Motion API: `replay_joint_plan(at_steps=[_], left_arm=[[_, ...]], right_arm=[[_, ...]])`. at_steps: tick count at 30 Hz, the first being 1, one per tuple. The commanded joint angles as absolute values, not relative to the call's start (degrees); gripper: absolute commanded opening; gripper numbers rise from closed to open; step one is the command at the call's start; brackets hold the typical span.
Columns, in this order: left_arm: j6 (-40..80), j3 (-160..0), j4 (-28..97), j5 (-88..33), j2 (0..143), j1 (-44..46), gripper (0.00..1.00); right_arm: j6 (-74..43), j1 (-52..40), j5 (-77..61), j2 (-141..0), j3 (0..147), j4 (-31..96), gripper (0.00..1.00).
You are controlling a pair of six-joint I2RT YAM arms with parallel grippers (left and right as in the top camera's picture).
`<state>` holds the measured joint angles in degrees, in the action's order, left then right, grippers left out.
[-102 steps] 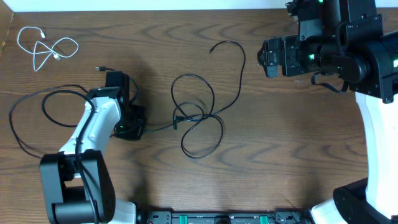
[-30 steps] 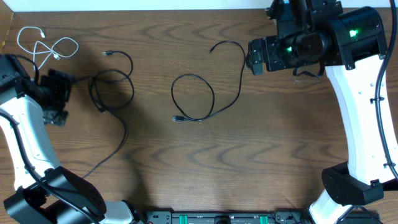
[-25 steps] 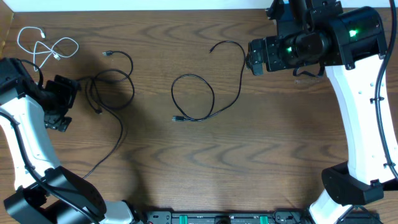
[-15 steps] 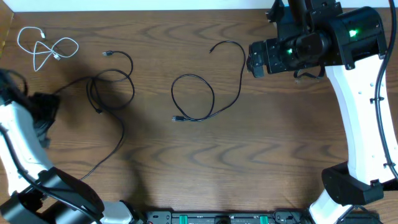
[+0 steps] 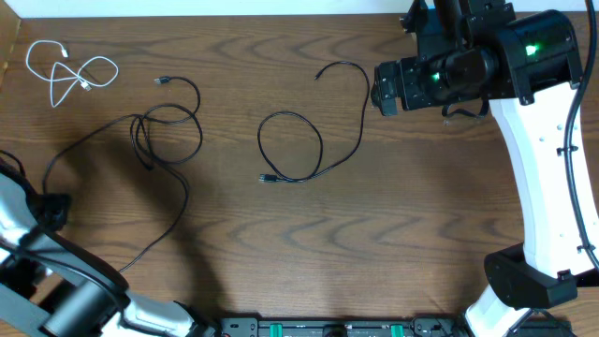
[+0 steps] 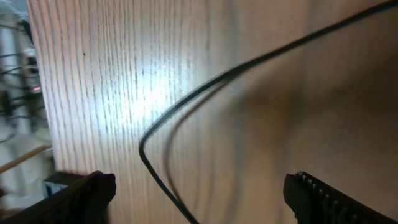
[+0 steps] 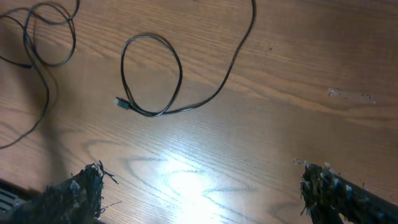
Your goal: Untangle cables
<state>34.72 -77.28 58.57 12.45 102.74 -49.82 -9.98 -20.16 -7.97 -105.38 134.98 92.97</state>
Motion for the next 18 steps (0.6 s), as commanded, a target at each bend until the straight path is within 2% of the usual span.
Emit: replay_joint_plan(at_steps=[1, 5, 8, 12, 14, 16, 18], left_arm=[[29.93, -76.82, 58.94, 14.66, 106.37, -51.92, 0.90], [27.09, -76.82, 58.92, 14.20, 109.25, -54.81, 0.89], [26.06, -76.82, 58.87, 11.97, 110.50, -56.71, 0.83], [23.99, -76.82, 58.22, 10.28, 111.39, -57.95, 0.82], [23.99, -76.82, 57.74, 9.43, 111.39, -57.95, 0.75], [24.01, -76.82, 57.36, 9.41, 111.39, -57.95, 0.63], [24.01, -76.79, 56.99, 9.39, 111.39, -57.95, 0.59]], right_arm=[[-9.32, -20.34, -8.32, -105.41, 135.17, 92.95, 0.99], [-9.32, -20.34, -8.32, -105.41, 135.17, 92.77, 0.99], [-9.34, -20.34, -8.32, -105.41, 135.17, 92.27, 0.99], [-9.34, -20.36, -8.34, -105.41, 135.17, 91.46, 0.99], [-9.37, -20.36, -8.34, -105.41, 135.20, 91.02, 0.99], [-9.37, -20.36, -8.34, -105.41, 135.17, 90.91, 0.99], [-9.34, -20.34, -8.34, -105.41, 135.17, 90.91, 0.99]])
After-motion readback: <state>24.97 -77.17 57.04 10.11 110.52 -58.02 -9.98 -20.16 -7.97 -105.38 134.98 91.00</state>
